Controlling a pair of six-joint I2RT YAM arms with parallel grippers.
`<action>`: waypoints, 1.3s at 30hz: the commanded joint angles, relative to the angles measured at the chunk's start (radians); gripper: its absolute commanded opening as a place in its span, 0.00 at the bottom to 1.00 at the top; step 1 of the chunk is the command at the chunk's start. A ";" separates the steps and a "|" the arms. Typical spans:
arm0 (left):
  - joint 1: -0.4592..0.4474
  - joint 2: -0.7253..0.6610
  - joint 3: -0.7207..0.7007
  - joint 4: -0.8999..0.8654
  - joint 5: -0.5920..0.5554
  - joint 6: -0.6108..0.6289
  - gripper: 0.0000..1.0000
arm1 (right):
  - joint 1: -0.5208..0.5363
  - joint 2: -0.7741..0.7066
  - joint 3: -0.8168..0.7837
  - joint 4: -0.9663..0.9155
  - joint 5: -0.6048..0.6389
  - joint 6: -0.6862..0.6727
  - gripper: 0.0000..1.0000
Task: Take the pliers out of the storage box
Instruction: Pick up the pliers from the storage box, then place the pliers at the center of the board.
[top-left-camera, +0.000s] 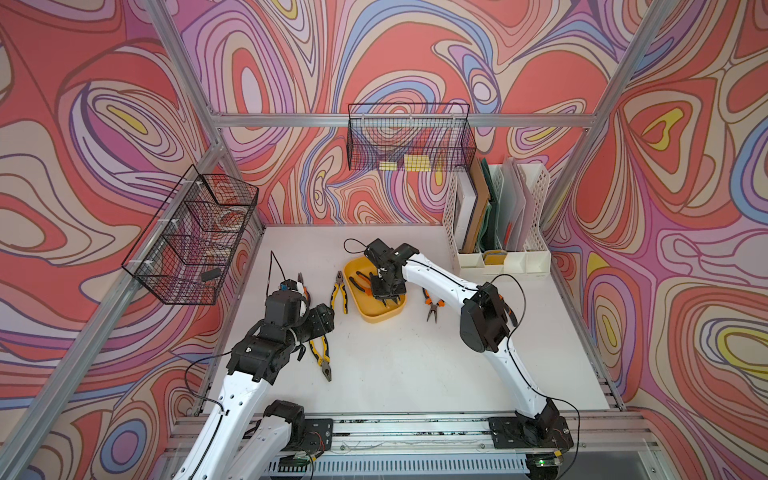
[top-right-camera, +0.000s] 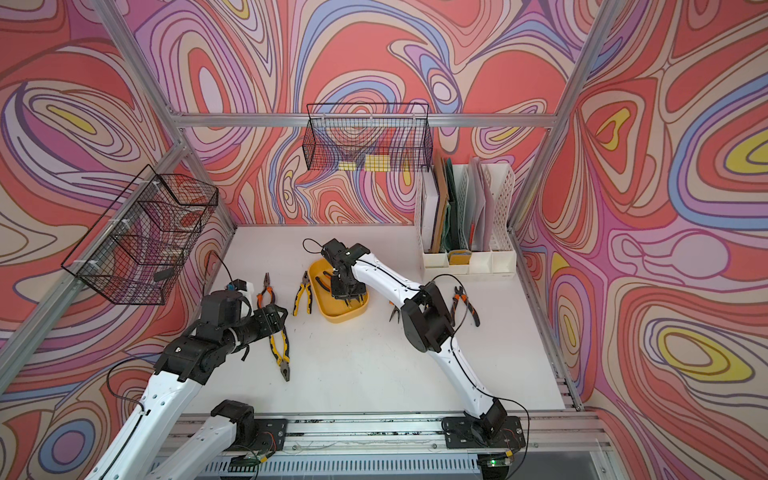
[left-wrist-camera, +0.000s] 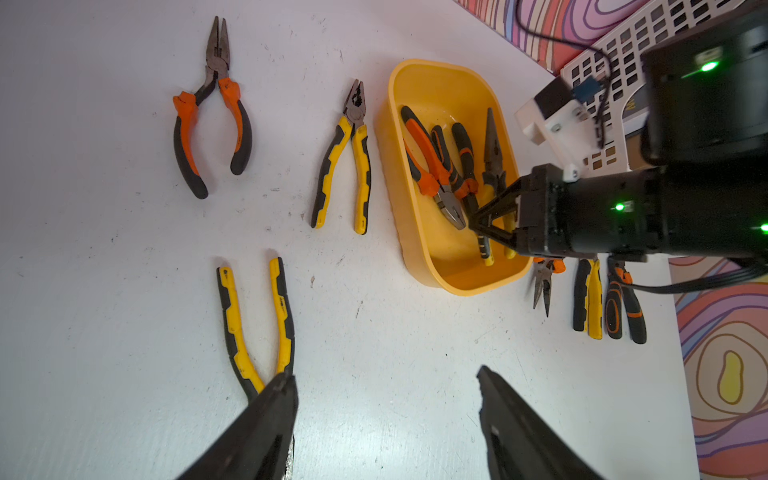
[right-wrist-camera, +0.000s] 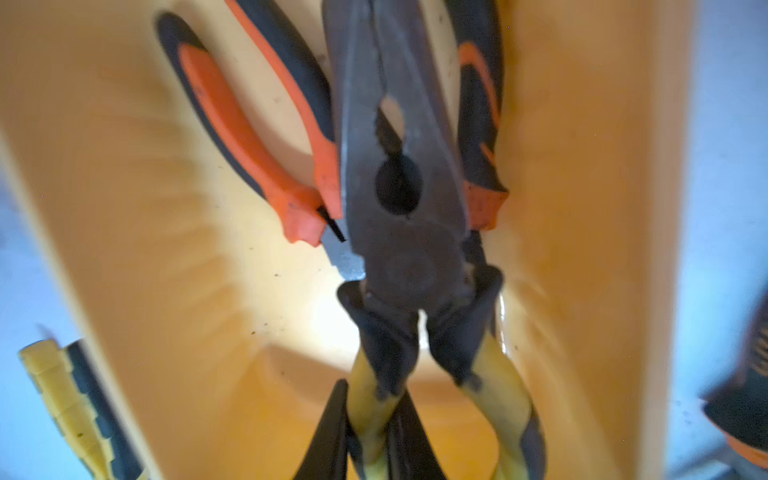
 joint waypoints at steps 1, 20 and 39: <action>0.008 -0.003 -0.011 0.018 0.004 0.006 0.74 | 0.002 -0.118 0.057 -0.006 0.050 -0.010 0.00; 0.008 0.146 0.019 0.021 0.066 -0.015 0.73 | -0.003 -0.744 -0.678 0.104 0.143 0.173 0.00; 0.006 0.186 -0.008 0.052 0.080 -0.028 0.72 | 0.123 -0.812 -1.322 0.619 -0.005 0.585 0.00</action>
